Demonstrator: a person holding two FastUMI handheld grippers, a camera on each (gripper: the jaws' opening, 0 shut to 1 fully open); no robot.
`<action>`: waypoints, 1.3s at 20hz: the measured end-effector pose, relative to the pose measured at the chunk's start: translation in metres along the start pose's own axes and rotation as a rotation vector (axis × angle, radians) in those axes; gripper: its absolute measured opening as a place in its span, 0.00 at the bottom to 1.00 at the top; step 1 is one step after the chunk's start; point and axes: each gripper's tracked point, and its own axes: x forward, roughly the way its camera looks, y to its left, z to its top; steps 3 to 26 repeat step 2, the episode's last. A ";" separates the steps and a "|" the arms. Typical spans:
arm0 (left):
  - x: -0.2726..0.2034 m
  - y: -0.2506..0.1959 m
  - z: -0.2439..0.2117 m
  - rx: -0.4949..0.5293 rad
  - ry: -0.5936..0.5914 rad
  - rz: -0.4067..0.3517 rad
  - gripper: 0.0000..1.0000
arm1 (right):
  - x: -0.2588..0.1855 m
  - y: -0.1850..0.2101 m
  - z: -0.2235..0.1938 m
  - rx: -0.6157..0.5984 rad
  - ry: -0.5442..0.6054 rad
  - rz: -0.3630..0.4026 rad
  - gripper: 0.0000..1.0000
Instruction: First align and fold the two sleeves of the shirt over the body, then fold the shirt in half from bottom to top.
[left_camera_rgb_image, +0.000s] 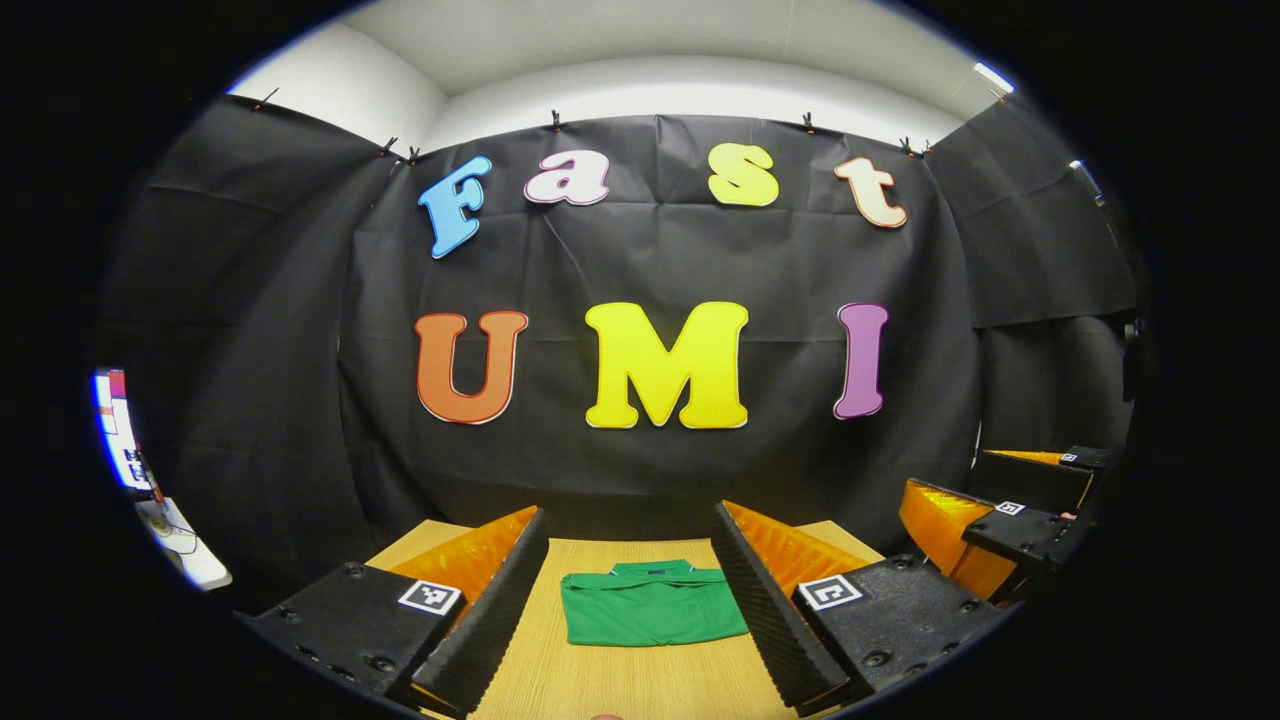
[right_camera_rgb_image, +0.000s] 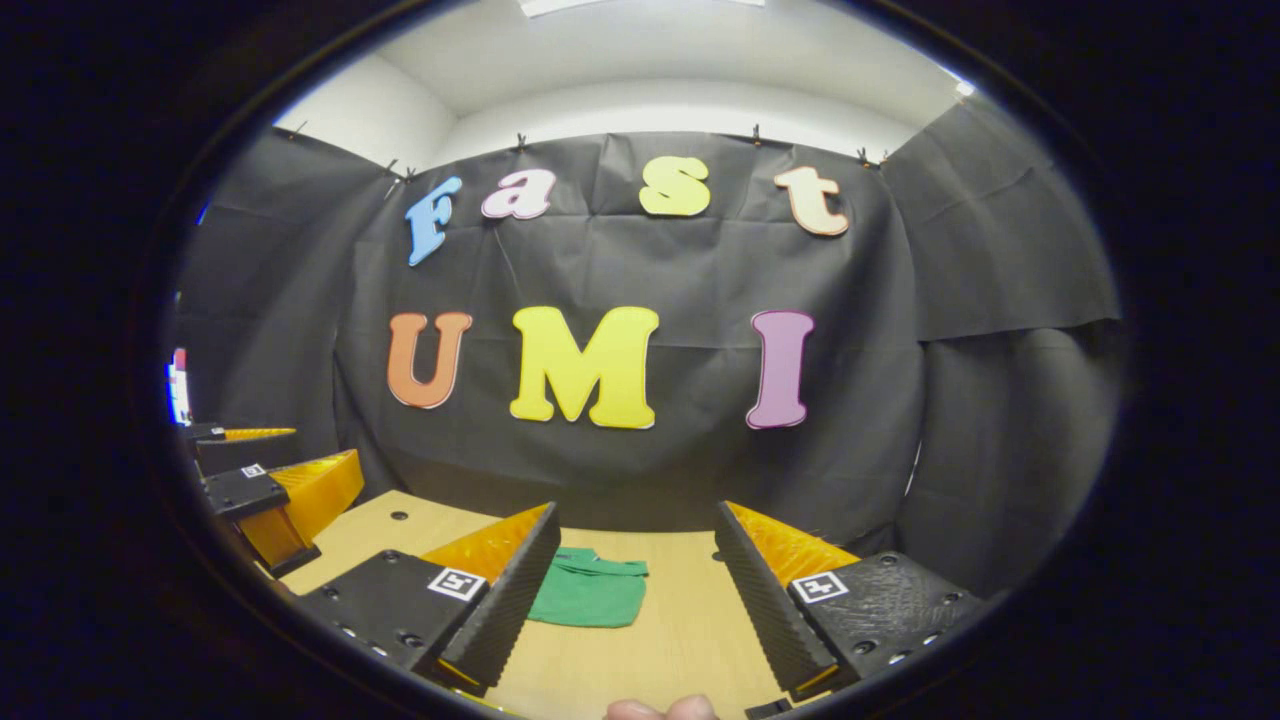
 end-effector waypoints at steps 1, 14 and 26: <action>0.001 -0.001 0.001 0.003 0.000 0.000 1.00 | 0.001 0.000 -0.001 -0.001 0.000 0.003 0.95; 0.002 0.000 0.002 0.004 0.000 0.002 1.00 | 0.002 -0.001 -0.001 -0.002 0.001 0.007 0.95; 0.002 0.000 0.002 0.004 0.000 0.002 1.00 | 0.002 -0.001 -0.001 -0.002 0.001 0.007 0.95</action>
